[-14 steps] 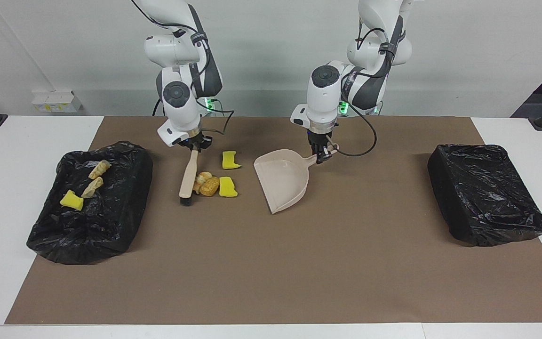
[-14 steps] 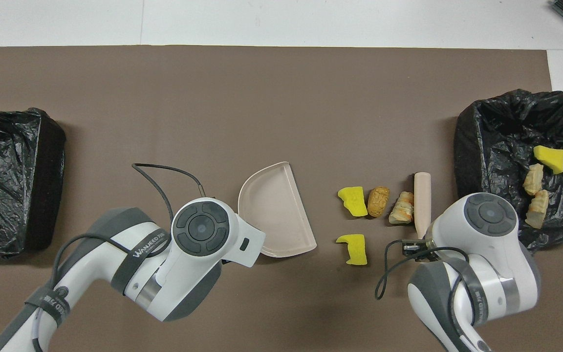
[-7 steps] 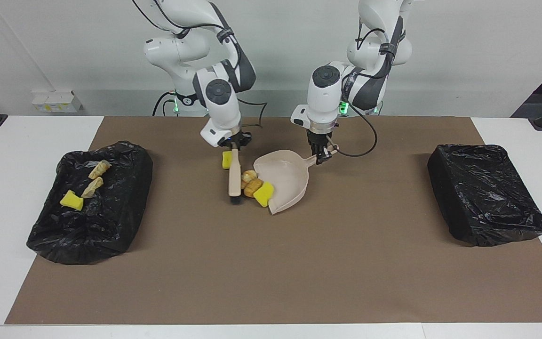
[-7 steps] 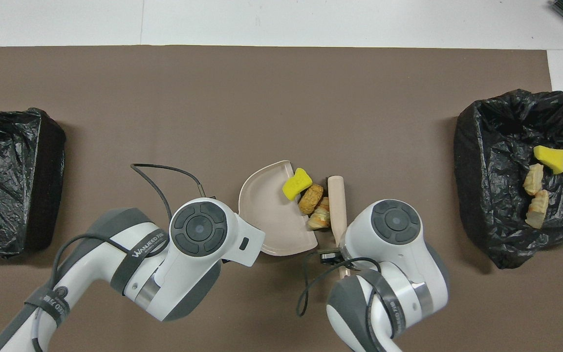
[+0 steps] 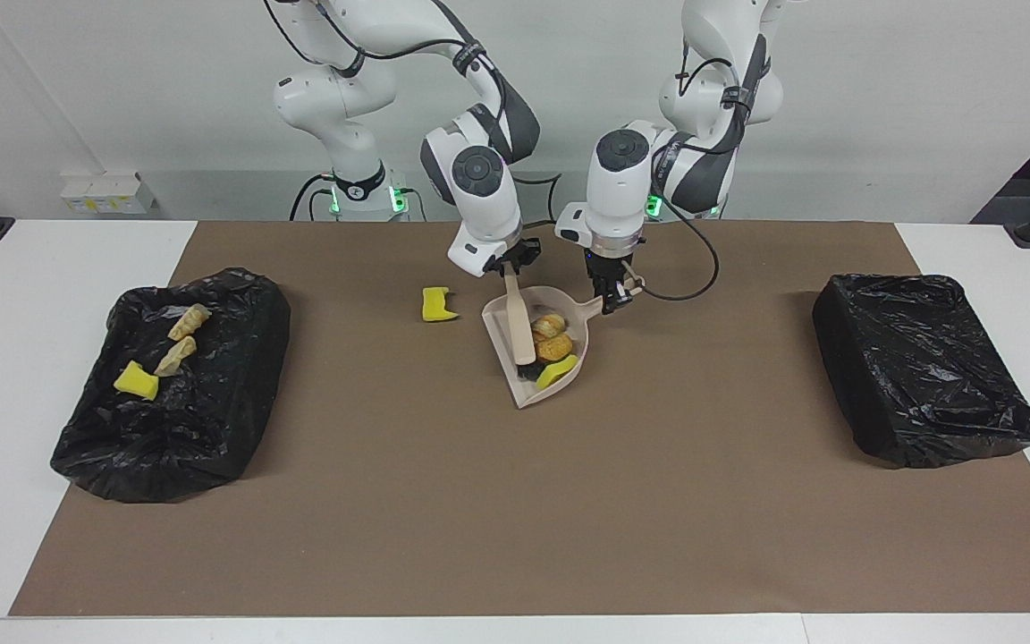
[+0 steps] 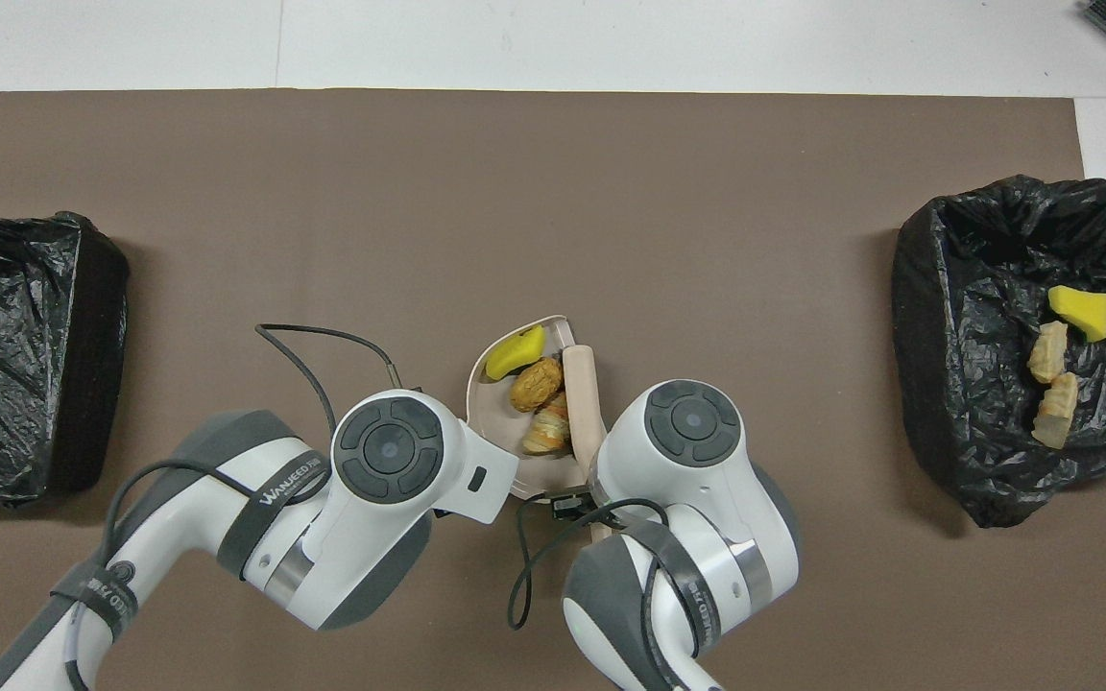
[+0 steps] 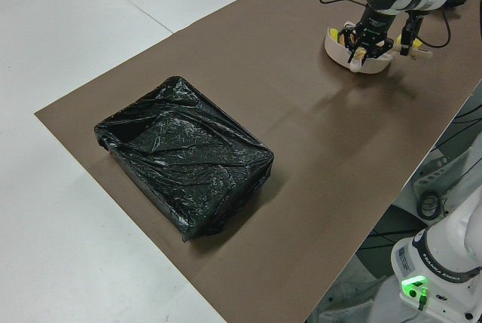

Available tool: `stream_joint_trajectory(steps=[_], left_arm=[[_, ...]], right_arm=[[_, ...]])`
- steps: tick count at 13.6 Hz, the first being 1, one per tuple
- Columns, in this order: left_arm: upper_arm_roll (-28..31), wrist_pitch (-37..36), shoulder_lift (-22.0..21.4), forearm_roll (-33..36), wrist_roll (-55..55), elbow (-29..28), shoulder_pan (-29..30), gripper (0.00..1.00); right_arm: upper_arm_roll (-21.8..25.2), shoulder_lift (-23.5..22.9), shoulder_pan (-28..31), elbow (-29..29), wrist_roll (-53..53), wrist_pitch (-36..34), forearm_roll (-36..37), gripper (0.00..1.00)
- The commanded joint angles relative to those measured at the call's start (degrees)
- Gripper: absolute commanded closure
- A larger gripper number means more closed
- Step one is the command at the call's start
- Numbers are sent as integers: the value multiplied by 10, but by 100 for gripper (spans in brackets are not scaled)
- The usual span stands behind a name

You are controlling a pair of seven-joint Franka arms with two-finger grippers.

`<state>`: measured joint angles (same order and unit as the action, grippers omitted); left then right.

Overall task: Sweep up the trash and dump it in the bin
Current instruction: 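Sweep the bread and sponge pieces into the dustpan with the right gripper's brush, then sweep the last sponge piece into the dustpan with the right gripper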

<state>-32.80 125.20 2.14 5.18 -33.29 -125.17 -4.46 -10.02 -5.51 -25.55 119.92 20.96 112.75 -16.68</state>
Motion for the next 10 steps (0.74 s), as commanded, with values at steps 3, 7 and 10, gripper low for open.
stream_joint_trajectory(steps=[3, 7, 10], left_arm=[[2, 28, -7, -9, -5, -12, 4, 100], [2, 29, -7, -8, -14, -15, 7, 100], [2, 29, -7, -9, -12, -16, 7, 100]], right_arm=[[3, 86, 70, 26, 7, -124, 0, 100], [1, 156, 82, 112, 142, -136, 33, 100], [0, 214, 81, 189, 235, -139, 38, 100]])
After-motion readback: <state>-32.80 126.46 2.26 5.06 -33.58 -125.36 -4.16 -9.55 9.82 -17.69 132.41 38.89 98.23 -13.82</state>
